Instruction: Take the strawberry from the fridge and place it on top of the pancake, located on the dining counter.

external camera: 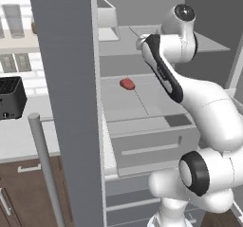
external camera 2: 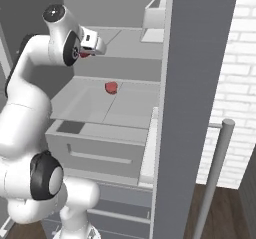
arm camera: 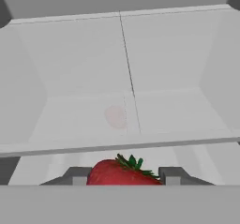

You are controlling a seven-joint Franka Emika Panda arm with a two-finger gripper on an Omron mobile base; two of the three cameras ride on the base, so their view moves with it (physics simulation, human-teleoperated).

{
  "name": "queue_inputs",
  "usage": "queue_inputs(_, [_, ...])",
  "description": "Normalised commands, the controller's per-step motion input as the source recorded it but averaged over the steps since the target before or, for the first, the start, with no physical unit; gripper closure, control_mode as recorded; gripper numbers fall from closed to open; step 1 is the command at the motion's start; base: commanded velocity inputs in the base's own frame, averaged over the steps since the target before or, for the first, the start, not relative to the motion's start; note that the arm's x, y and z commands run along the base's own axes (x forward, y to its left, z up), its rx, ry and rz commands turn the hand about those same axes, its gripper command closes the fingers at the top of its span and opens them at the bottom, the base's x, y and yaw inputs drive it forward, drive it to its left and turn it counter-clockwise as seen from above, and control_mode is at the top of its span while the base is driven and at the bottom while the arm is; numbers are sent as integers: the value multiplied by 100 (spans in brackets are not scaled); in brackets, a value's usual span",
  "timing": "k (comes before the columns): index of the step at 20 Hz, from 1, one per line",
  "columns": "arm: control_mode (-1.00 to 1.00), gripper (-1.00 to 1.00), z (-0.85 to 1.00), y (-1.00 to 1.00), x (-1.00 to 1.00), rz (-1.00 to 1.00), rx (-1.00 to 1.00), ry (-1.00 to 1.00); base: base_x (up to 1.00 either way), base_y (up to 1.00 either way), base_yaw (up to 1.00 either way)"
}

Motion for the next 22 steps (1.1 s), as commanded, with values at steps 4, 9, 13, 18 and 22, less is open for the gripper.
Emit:
queue_inputs(4, [-100, 100, 0, 0, -100, 8, 0, 6, 0, 0, 0])
queue_inputs(9, [-100, 100, -10, 0, -100, 6, -5, 6, 0, 0, 0])
queue_inputs(13, [-100, 100, -51, 0, -100, 8, -11, 0, 0, 0, 0])
queue_inputs(18, [-100, 100, -66, 0, -100, 11, -13, 0, 0, 0, 0])
queue_inputs(22, [-100, 100, -66, 0, -100, 8, -10, 3, 0, 0, 0])
